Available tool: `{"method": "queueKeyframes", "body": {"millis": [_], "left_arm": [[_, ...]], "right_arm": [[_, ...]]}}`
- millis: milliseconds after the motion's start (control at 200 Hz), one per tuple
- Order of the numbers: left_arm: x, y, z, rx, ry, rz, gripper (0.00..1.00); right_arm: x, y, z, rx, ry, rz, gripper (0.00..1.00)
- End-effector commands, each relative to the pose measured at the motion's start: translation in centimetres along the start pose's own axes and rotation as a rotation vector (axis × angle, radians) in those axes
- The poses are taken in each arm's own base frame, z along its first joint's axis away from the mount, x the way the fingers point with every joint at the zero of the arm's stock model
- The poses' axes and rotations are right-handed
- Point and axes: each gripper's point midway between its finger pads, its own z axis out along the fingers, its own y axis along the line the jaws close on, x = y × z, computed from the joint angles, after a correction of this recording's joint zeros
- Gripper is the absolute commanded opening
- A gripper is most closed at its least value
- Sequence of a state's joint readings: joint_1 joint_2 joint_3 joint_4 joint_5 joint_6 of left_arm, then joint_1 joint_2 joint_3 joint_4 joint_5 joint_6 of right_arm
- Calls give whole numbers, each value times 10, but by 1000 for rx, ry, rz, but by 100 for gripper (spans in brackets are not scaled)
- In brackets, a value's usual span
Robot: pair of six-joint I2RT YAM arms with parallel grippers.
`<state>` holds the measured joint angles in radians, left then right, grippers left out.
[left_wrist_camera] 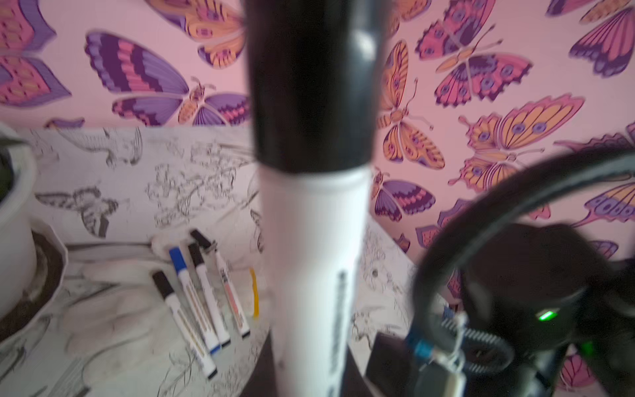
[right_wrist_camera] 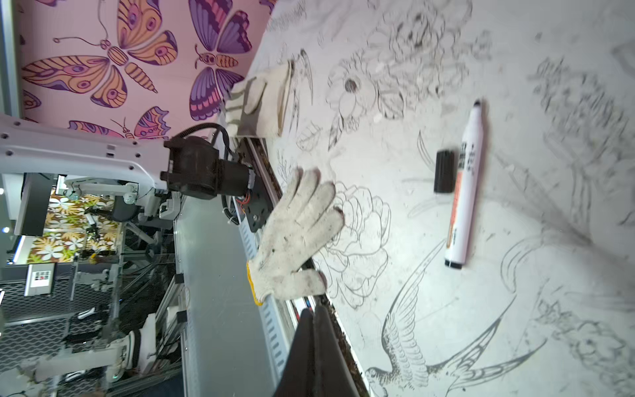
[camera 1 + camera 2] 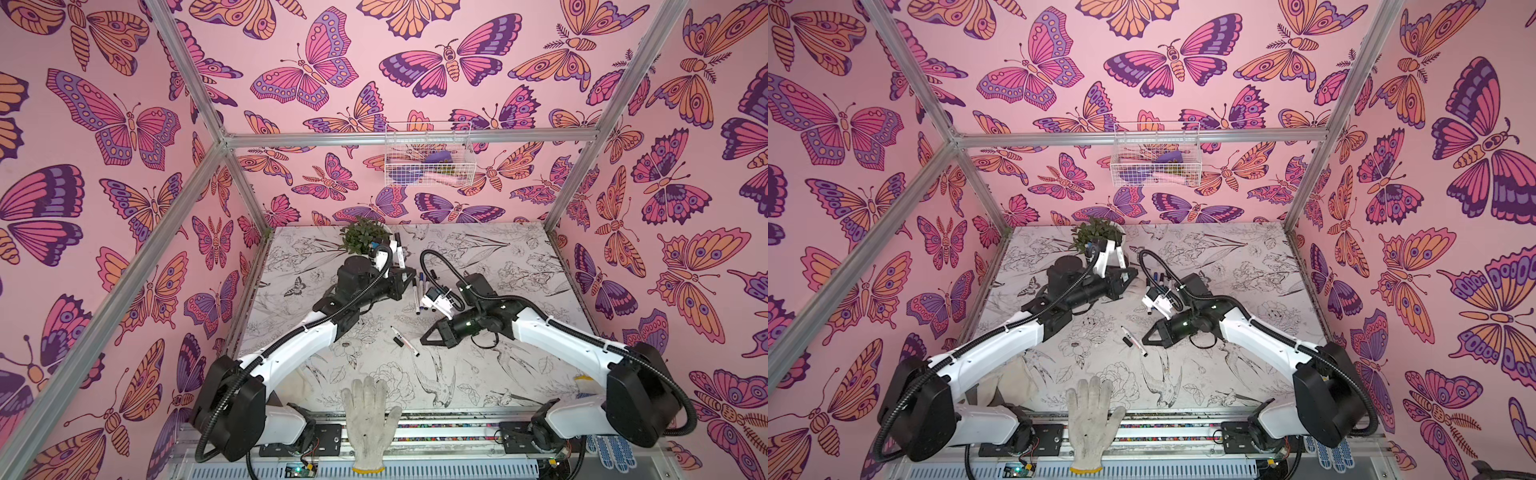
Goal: Insert pens into pen caps
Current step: Put on the pen cap to the pen.
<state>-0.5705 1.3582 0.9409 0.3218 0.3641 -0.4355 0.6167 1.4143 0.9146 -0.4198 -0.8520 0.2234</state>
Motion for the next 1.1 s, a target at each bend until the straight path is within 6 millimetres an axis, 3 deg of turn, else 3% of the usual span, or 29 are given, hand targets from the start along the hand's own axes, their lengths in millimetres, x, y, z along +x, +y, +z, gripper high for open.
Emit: {"method": "queueKeyframes", "body": {"millis": [0, 105, 310, 411, 541, 636, 841, 1097], "left_arm": [[-8, -11, 1, 22, -38, 0, 0], [9, -16, 2, 53, 3, -6, 0], [42, -18, -5, 97, 84, -17, 0], [67, -22, -7, 138, 177, -2, 0], [101, -29, -8, 173, 290, 42, 0], [121, -33, -7, 180, 361, 69, 0], [142, -41, -5, 187, 417, 90, 0], [146, -43, -5, 189, 426, 98, 0]], "right_arm": [[1, 14, -7, -35, 18, -17, 0], [-18, 20, -20, -25, -42, -43, 0], [-61, 29, -62, -19, -231, -67, 0], [-82, 22, -80, 87, -337, -66, 0], [-110, 27, -94, 106, -488, -69, 32], [-127, 30, -102, 97, -561, -52, 41], [-150, 38, -115, 88, -664, -70, 32], [-154, 40, -114, 62, -666, -61, 26]]}}
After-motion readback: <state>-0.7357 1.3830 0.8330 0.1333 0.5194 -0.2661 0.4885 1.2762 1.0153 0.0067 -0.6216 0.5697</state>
